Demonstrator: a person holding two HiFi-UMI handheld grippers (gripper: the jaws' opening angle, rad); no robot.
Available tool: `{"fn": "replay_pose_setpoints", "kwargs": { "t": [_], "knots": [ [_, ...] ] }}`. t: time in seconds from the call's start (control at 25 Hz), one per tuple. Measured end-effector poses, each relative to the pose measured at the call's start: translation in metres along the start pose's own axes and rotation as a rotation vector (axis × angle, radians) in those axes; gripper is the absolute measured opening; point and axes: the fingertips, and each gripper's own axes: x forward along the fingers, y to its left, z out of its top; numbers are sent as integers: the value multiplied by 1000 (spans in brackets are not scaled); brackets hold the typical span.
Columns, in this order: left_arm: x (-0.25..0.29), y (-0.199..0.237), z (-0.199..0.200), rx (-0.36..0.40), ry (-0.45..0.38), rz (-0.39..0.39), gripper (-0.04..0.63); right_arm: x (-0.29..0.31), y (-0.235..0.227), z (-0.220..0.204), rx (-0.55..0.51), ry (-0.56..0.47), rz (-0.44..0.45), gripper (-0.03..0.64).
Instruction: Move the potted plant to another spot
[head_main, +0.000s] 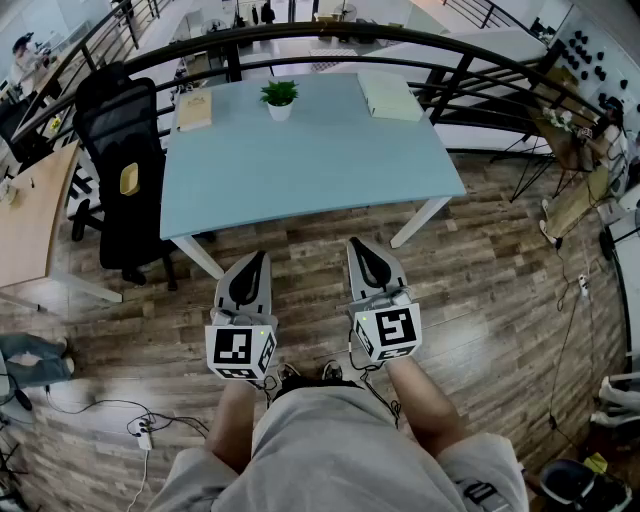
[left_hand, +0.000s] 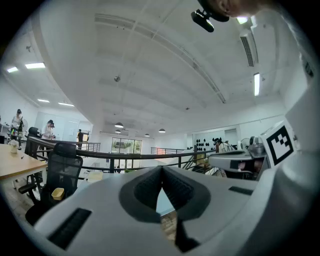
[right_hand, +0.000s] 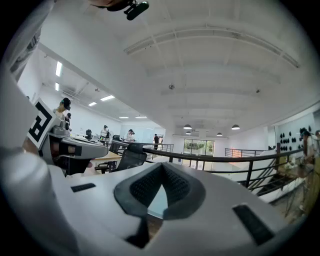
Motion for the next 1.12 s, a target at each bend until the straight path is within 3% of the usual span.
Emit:
{"fn": "replay_pose_setpoints", "kwargs": {
  "t": [0.36,0.68,0.8,1.12],
  "knots": [
    [7,-14,-12,-11,17,-66,11,-13,4,-13,0,26,55,3],
    [-4,-3,-53,-50,96,-101,11,-29,21,-55,16,122,52,8],
    [-4,2,-66,-68,123,-103,11,-24,26,-69,51,160,62,76],
    [20,27,-87,-72,167,-86,11,21,22,-93,73,178,91,121]
  ]
}}
